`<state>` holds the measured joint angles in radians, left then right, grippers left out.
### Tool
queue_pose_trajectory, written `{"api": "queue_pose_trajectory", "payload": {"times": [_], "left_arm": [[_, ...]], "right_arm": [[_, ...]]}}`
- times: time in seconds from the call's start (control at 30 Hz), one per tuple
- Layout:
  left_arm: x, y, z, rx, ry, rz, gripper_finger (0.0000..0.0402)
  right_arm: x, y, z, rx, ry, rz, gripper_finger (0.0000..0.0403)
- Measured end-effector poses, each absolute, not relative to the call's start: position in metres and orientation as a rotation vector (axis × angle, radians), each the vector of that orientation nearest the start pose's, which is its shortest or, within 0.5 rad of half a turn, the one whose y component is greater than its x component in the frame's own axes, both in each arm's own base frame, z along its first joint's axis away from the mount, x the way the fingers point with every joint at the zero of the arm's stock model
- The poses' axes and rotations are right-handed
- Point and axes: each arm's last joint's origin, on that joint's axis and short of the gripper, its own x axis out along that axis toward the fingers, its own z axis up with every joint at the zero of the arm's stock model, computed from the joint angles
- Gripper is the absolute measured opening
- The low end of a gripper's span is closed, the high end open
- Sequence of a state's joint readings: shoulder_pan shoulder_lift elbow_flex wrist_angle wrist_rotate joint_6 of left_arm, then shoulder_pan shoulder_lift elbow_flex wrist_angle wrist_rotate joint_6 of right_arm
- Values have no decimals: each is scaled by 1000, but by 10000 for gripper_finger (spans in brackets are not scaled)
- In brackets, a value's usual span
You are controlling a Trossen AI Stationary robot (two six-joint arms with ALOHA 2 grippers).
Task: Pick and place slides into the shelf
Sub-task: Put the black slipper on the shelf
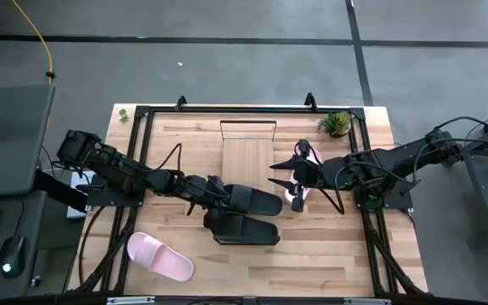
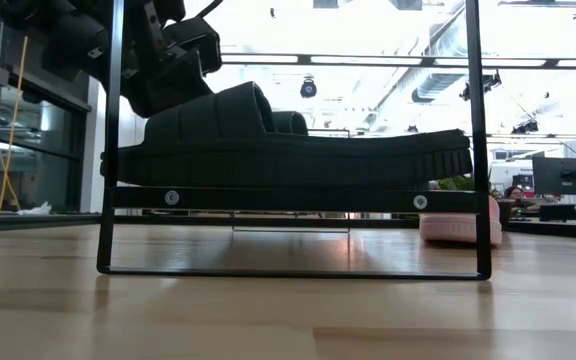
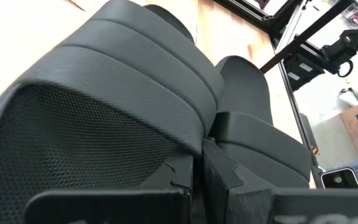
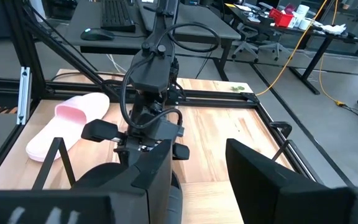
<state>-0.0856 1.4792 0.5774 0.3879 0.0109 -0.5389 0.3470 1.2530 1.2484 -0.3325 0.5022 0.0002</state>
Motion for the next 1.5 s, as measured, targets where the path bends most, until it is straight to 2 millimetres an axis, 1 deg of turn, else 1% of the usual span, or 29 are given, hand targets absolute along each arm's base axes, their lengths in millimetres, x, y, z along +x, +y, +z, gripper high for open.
{"api": "queue_pose_trajectory", "payload": {"times": [0.5, 1.03, 1.1, 1.37, 1.5], "left_arm": [[277, -25, 162, -580, 556, 45, 3], [276, -25, 161, -571, 570, 52, 6], [276, -25, 161, -571, 573, 49, 19], [275, -25, 160, -571, 580, 49, 109], [275, -25, 160, -583, 585, 32, 137]], "right_arm": [[259, 79, 382, -139, 307, -154, 142], [259, 79, 382, -139, 307, -154, 142], [259, 79, 382, -139, 307, -154, 142], [259, 79, 382, -139, 307, -154, 142], [259, 79, 382, -139, 307, -154, 142]]}}
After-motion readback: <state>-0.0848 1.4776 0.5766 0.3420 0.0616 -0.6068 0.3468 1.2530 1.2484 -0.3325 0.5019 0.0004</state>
